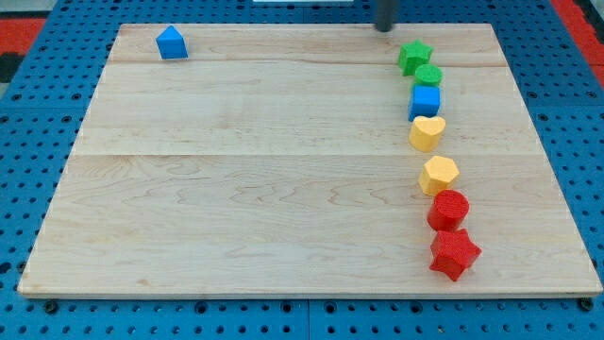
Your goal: Separate the green blocks from the blue cube
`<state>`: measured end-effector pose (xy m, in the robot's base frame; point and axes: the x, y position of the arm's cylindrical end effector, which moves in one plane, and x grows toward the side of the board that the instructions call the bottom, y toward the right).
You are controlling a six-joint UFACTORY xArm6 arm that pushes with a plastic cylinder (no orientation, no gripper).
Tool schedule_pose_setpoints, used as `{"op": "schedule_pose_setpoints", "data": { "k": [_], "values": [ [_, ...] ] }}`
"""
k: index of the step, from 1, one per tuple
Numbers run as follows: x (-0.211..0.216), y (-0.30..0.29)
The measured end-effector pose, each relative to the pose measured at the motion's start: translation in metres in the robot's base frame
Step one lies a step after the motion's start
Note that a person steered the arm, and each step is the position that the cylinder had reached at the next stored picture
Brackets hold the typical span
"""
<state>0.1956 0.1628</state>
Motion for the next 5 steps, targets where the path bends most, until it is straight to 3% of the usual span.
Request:
{"op": "schedule_pose_setpoints", "data": {
  "k": [1,2,3,4,5],
  "values": [
    [0.058,0.090],
    [0.143,0.106],
    [0.184,0.048],
    [0.170,-0.004],
    [0.154,-0.009]
  ]
}}
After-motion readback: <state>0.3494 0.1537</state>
